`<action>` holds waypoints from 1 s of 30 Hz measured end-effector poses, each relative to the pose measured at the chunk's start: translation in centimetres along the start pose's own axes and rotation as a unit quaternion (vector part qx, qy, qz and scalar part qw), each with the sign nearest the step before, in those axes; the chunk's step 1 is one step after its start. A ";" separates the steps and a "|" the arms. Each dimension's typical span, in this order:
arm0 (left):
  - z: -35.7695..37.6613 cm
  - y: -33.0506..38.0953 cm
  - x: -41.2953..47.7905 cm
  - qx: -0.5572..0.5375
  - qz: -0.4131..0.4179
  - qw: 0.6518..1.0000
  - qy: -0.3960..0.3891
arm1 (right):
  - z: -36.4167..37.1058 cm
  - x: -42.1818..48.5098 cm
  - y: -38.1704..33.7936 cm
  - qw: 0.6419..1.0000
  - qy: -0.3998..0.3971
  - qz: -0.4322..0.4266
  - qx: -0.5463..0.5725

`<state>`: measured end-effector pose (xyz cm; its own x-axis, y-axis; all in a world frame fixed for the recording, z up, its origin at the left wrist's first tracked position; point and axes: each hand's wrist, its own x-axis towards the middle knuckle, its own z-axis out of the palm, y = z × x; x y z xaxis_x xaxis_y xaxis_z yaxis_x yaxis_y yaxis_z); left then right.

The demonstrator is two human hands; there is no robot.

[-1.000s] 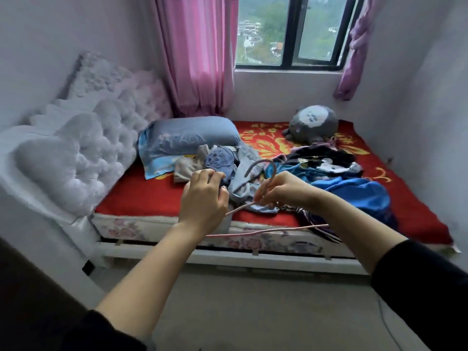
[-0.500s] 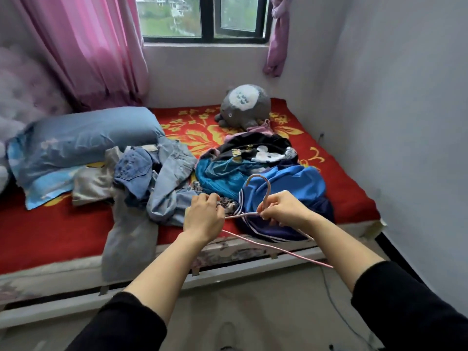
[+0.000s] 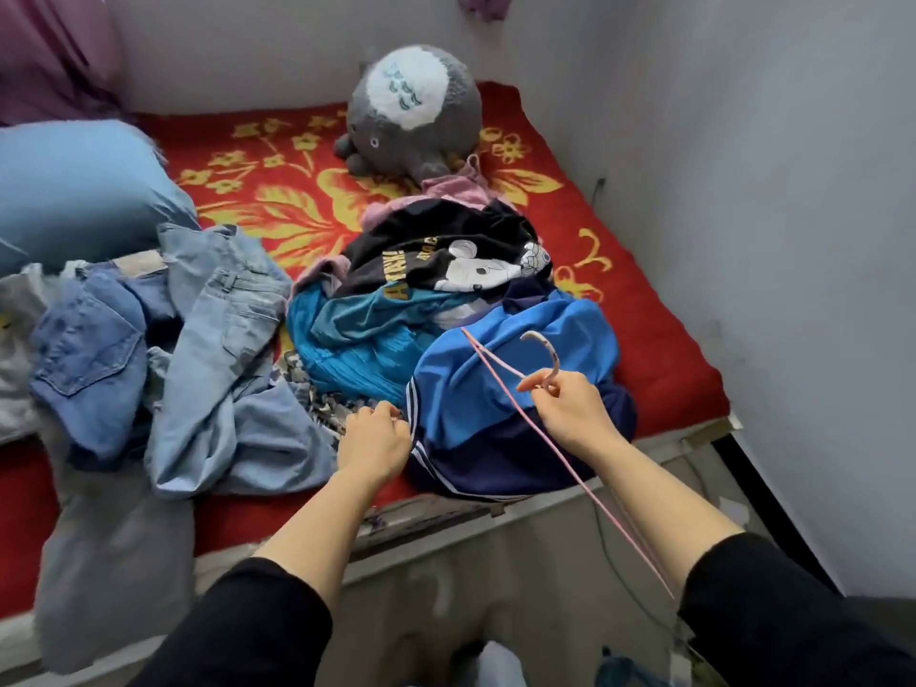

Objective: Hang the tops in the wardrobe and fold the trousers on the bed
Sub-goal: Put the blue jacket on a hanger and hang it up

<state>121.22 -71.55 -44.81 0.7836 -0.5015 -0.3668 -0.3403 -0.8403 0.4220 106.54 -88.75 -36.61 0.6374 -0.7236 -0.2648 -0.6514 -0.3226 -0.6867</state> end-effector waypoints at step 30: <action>4.7 4.7 20.0 -0.412 -0.167 0.855 -0.268 | 12.9 14.6 9.4 0.980 -0.191 0.063 -0.007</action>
<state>132.85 -86.47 -54.05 0.3395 -0.4690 -0.8154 0.5107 -0.6360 0.5785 115.10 -94.47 -55.65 0.6581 -0.4773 -0.5824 -0.7381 -0.2562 -0.6241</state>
